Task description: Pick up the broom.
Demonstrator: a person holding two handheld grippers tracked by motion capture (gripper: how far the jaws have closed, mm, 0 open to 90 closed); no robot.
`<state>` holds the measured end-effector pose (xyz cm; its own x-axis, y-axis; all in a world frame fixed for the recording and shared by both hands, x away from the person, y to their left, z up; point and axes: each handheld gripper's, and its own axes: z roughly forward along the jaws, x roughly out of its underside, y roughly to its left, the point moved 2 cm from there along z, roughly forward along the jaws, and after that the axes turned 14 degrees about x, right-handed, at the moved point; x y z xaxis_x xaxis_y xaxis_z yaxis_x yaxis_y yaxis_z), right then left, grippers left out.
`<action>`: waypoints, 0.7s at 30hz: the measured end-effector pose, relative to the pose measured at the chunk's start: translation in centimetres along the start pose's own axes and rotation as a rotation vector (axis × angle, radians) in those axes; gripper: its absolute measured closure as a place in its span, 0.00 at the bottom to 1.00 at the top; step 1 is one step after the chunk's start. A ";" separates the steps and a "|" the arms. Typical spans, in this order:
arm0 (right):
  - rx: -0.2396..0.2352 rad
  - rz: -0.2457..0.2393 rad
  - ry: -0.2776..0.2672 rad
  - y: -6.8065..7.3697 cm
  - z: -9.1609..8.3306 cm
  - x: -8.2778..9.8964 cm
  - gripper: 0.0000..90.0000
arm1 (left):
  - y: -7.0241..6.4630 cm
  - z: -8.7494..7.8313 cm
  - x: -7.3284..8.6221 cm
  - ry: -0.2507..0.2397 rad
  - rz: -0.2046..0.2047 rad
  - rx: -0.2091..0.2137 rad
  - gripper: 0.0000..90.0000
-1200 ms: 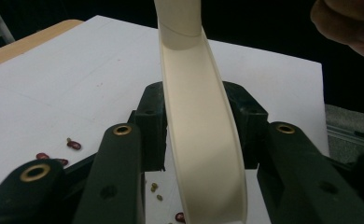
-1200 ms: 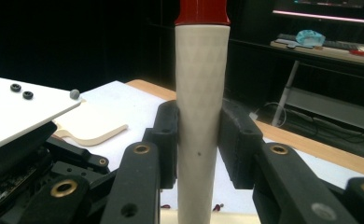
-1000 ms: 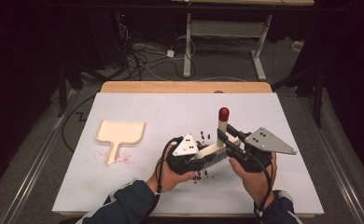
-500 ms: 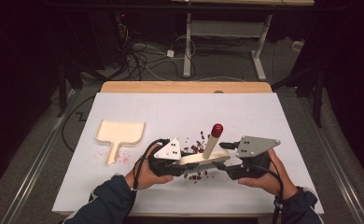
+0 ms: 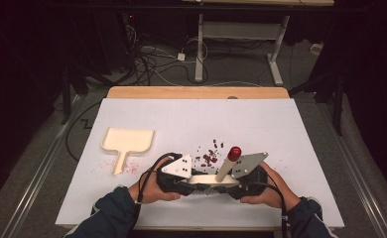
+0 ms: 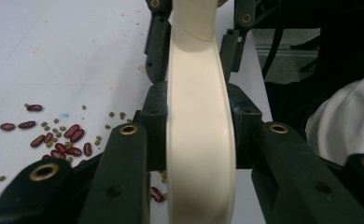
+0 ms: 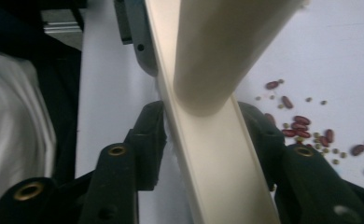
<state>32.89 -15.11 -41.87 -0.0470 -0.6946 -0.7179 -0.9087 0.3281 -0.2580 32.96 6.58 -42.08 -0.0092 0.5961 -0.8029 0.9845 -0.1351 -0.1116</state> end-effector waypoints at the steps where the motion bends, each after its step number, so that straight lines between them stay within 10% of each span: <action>1: -0.009 -0.005 0.001 0.0 0.0 0.0 0.70 | 0.1 0.0 0.0 -0.007 -0.007 -0.011 0.69; 7: 0.036 -0.008 0.034 0.1 -0.1 0.0 0.75 | 0.5 -0.8 0.0 -0.041 -0.058 -0.106 0.43; 16: 0.162 0.085 -0.009 -1.9 -1.8 0.4 0.75 | 0.4 -5.4 2.6 -0.120 -0.151 -0.513 0.26; 21: 0.253 0.175 -0.028 -3.5 -3.1 0.7 0.75 | -0.7 -7.7 5.5 -0.110 -0.181 -0.634 0.25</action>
<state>34.72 -18.74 -39.49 -0.1790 -0.5970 -0.7820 -0.7555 0.5925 -0.2794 33.61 16.06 -41.90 -0.1690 0.4765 -0.8628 0.8776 0.4712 0.0884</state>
